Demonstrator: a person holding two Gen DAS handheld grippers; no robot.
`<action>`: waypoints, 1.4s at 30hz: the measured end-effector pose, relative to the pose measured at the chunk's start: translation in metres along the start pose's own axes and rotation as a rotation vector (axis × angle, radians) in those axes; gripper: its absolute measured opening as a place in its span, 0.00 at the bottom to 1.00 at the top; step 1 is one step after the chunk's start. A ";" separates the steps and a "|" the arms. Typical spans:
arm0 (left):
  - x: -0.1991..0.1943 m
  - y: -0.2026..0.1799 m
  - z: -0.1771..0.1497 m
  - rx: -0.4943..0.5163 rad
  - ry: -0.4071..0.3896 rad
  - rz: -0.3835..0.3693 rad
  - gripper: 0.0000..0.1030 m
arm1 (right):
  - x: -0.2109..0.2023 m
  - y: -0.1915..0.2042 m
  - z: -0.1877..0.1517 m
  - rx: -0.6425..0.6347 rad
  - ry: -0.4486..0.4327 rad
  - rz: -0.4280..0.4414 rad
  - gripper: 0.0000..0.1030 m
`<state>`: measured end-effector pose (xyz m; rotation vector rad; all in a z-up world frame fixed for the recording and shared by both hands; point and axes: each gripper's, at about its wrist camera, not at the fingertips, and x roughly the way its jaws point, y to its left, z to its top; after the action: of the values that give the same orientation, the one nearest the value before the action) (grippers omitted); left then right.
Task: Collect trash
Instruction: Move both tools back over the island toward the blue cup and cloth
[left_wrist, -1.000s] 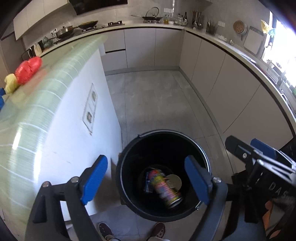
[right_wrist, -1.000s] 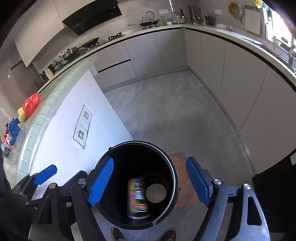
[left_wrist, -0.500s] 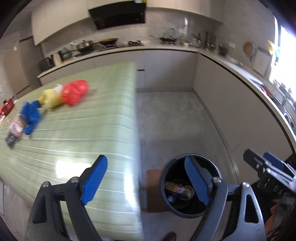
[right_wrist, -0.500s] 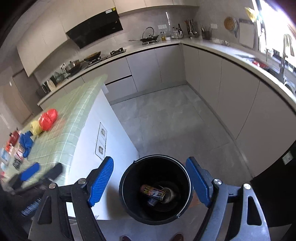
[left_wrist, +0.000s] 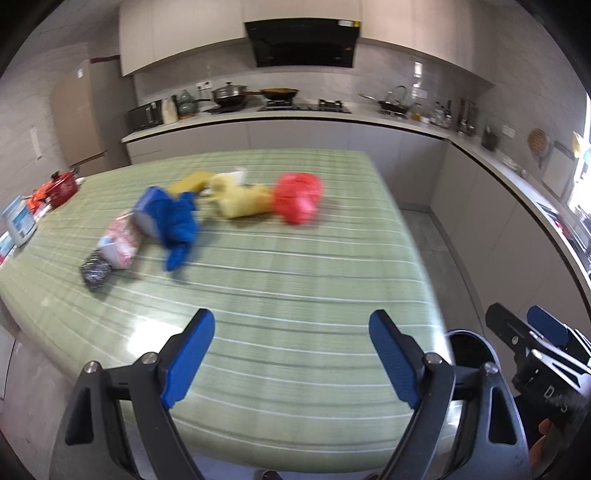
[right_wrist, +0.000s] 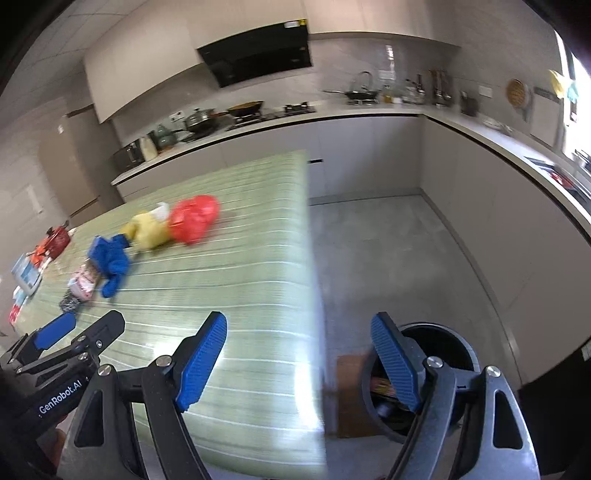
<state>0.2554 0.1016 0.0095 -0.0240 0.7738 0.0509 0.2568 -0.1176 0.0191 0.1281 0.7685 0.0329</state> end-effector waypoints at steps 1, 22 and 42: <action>0.001 0.011 0.001 -0.008 0.000 0.009 0.84 | 0.003 0.016 -0.001 -0.004 -0.001 0.015 0.80; 0.041 0.146 0.032 -0.175 0.016 0.206 0.84 | 0.067 0.149 0.037 -0.131 0.011 0.202 0.80; 0.123 0.246 0.080 -0.066 0.076 0.085 0.84 | 0.132 0.252 0.048 -0.063 0.034 0.102 0.80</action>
<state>0.3859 0.3553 -0.0201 -0.0557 0.8485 0.1571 0.3892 0.1374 -0.0056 0.1074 0.7934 0.1565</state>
